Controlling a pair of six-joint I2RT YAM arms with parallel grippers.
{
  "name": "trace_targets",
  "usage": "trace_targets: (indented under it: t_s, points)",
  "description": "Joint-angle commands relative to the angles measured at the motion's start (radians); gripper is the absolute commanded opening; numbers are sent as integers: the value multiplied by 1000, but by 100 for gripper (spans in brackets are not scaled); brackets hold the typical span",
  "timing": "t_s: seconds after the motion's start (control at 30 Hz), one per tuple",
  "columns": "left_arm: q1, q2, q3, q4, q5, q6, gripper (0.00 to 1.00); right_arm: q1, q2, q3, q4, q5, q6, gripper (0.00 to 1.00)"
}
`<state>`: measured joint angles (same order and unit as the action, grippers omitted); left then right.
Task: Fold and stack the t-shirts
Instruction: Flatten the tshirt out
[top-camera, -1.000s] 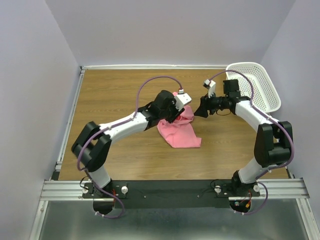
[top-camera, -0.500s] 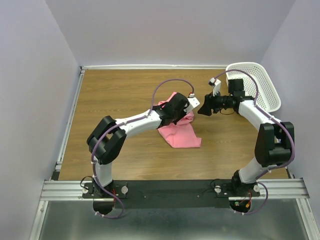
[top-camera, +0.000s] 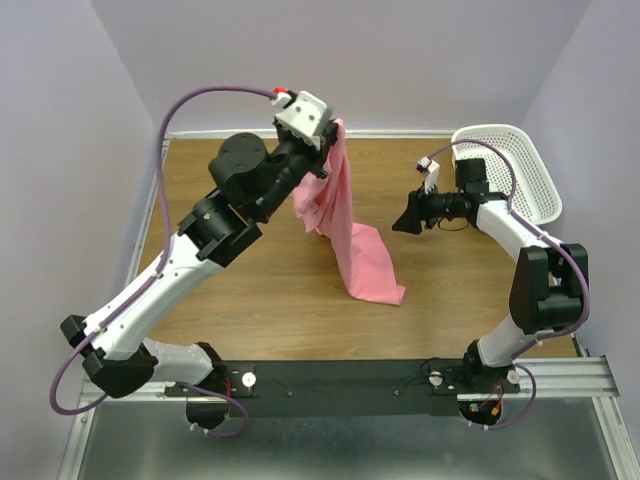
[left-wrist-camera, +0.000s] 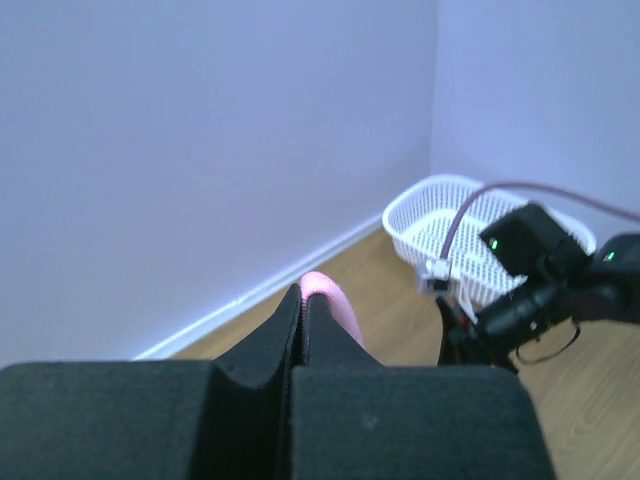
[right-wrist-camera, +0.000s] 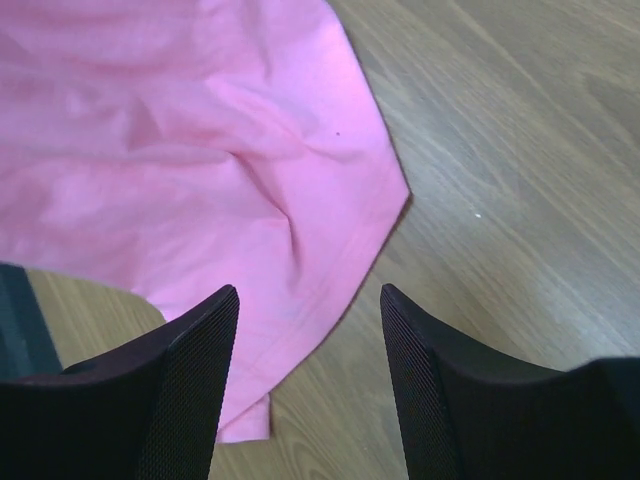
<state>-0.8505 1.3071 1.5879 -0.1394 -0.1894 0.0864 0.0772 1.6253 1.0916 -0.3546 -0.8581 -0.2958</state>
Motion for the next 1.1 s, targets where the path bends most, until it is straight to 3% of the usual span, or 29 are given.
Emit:
trace_targets:
  t_s: [0.0, 0.17, 0.37, 0.57, 0.83, 1.0, 1.07]
  points:
    - [5, 17, -16, -22, 5, -37, 0, -4, -7, 16, -40, -117, -16, 67]
    - [8, 9, 40, -28, 5, -47, 0, 25, -21, 11, -110, -298, -77, 68]
    - [18, 26, 130, -55, -83, -36, 0, 194, -97, -7, -262, -216, -303, 70]
    - [45, 17, 159, -77, -107, -30, 0, 262, -176, -79, -271, -122, -413, 71]
    - [48, -3, 191, -85, -42, -57, 0, 400, -62, -47, -144, 59, -278, 74]
    - [50, -22, 216, -95, -39, -62, 0, 435, -19, -16, -87, 62, -203, 68]
    - [50, -23, 230, -101, -45, -62, 0, 450, 4, -3, -83, -7, -181, 66]
